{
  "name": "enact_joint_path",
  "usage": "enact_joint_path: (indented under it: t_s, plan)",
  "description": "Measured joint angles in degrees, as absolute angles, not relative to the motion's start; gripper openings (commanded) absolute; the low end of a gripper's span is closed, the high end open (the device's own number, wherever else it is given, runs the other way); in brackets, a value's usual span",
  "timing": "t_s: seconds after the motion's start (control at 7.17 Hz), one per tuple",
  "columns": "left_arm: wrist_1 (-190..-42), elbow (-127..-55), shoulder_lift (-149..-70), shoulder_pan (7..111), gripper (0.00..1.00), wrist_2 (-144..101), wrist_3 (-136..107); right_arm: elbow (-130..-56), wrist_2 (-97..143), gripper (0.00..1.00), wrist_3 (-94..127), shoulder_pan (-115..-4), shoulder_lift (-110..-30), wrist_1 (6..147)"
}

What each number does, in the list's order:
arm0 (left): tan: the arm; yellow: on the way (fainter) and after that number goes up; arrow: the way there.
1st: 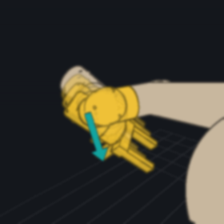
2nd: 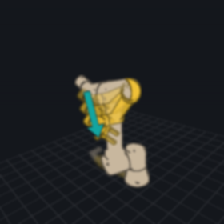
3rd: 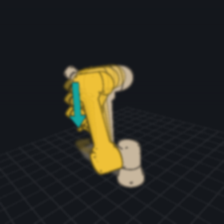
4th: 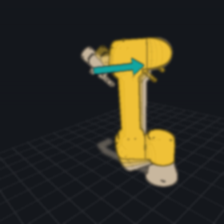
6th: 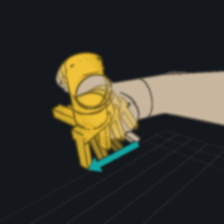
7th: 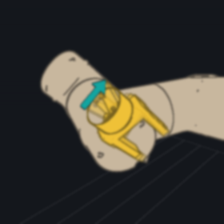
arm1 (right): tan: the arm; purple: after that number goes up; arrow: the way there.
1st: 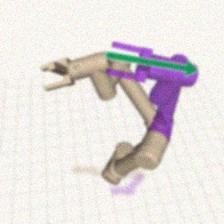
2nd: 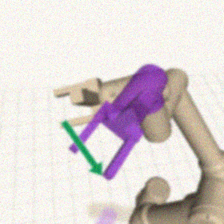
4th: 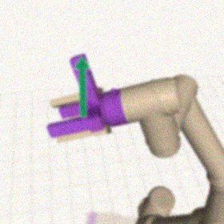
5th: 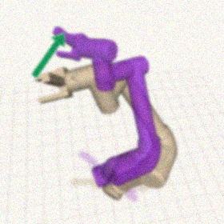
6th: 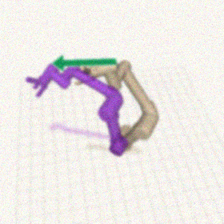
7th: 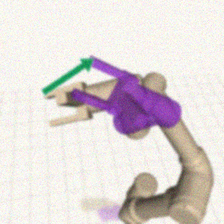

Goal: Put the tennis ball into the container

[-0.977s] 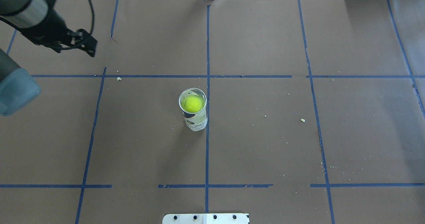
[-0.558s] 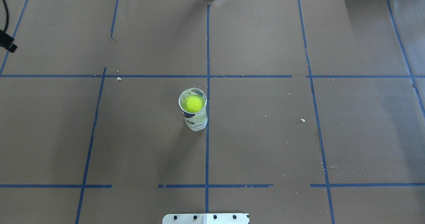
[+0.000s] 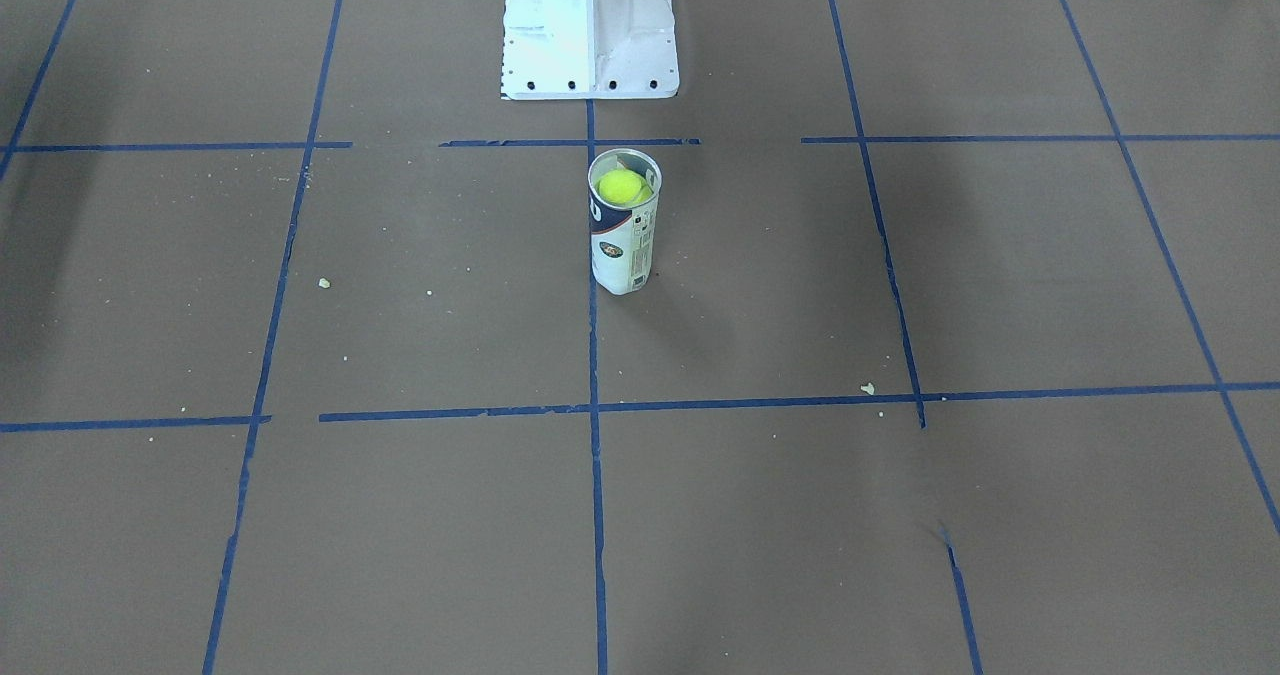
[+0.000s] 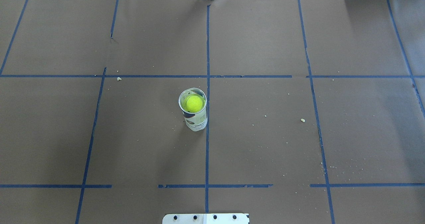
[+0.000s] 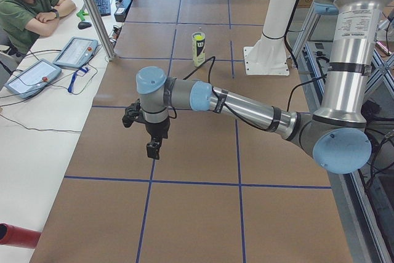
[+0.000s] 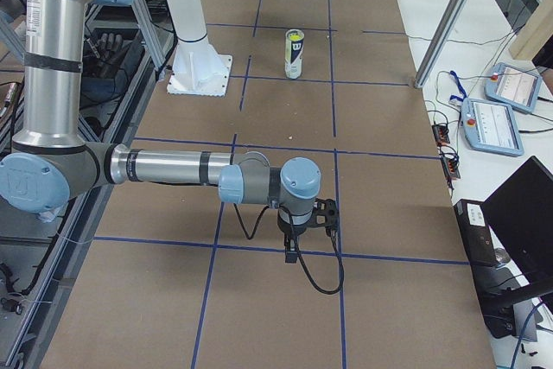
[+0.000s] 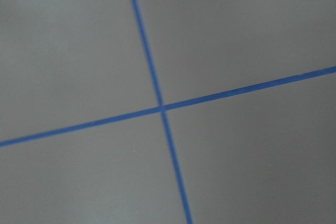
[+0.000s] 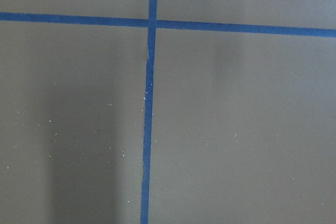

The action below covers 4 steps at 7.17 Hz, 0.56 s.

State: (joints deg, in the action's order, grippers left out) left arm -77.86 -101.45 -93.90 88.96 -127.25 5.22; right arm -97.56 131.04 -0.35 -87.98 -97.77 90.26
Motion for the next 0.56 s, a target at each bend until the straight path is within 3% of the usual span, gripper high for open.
enact_joint_path:
  t_s: [0.56]
  plan:
    - [-77.88,-97.95,-88.74,90.93,1.0,-129.42,4.99,-97.57,131.04,1.0,-0.35,-87.98,-97.76,90.26]
